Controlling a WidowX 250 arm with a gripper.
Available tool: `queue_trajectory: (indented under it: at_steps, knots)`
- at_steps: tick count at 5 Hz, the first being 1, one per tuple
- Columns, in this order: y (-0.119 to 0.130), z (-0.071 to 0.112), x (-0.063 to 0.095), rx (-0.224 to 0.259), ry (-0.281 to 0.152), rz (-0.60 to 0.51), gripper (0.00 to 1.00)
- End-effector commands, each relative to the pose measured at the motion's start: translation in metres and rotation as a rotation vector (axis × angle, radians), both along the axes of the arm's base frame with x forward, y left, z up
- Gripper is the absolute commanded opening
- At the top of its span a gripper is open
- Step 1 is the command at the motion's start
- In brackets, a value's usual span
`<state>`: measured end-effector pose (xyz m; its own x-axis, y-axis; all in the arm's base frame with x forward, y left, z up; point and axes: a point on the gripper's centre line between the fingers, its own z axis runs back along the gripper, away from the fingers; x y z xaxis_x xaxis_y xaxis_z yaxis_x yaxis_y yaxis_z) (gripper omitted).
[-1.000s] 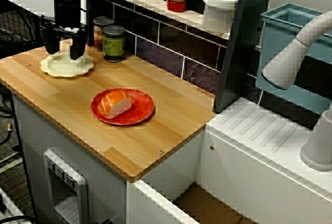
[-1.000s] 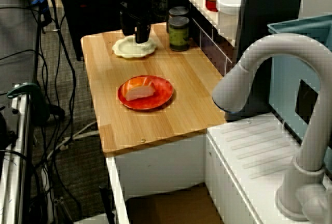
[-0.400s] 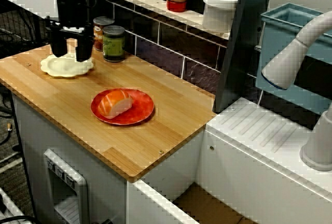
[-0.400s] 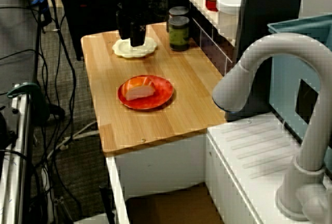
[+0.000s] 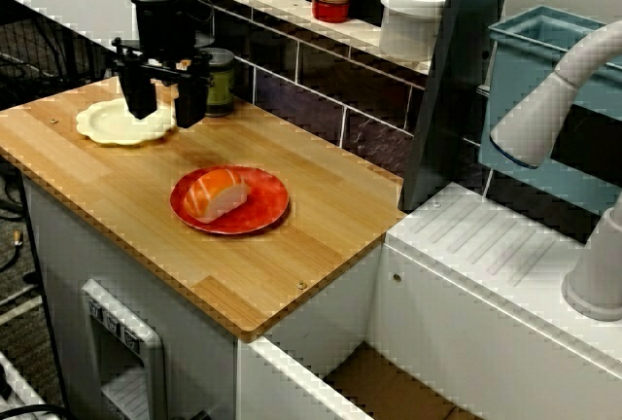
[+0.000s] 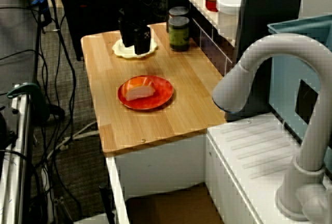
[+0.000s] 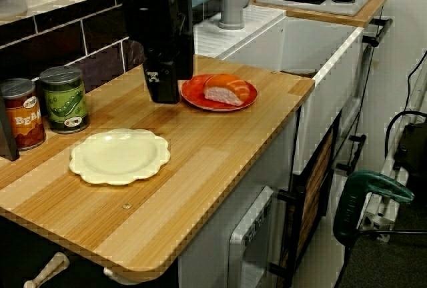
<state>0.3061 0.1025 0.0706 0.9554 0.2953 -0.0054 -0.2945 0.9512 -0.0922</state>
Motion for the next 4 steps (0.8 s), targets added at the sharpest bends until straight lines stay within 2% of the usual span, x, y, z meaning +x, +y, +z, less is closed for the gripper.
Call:
queue_trajectory:
  at_steps: [1,4]
  knots:
    - [-0.04,0.027,-0.003,0.062,-0.087,-0.066,1.0]
    - [-0.067,0.027,-0.022,0.016,-0.093,-0.097,1.0]
